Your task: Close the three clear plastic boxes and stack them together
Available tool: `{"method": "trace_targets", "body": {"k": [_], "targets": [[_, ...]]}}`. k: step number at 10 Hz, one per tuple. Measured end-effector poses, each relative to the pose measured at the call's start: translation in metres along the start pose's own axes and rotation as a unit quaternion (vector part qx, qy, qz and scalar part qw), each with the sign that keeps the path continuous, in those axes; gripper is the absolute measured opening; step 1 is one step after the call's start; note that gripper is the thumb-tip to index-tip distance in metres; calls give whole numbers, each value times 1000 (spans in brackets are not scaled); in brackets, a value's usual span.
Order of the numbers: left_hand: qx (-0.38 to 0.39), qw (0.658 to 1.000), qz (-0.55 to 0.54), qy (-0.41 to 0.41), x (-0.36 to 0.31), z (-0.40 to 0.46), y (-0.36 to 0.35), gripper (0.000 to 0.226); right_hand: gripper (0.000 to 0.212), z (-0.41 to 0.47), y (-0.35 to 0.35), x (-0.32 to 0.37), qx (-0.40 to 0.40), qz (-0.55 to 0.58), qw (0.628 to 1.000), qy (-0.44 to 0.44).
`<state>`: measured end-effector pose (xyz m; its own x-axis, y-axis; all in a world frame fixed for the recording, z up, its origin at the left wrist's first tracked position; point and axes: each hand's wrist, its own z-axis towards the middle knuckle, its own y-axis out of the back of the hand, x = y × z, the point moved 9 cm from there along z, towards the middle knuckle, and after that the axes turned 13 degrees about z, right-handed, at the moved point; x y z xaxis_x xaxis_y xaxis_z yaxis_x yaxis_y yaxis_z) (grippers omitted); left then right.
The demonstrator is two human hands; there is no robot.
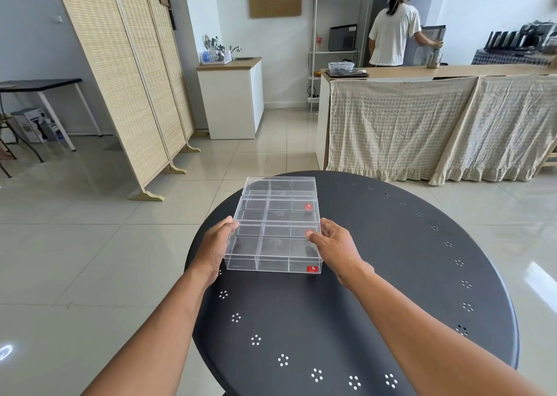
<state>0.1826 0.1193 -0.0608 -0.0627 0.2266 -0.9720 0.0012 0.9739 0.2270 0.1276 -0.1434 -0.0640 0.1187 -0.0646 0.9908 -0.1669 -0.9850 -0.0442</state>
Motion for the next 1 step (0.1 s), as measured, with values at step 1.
{"method": "trace_targets", "body": {"k": [1], "targets": [[-24, 999, -6, -33, -10, -4, 7, 33, 30, -5, 7, 6, -17, 8, 1000, 6]]}}
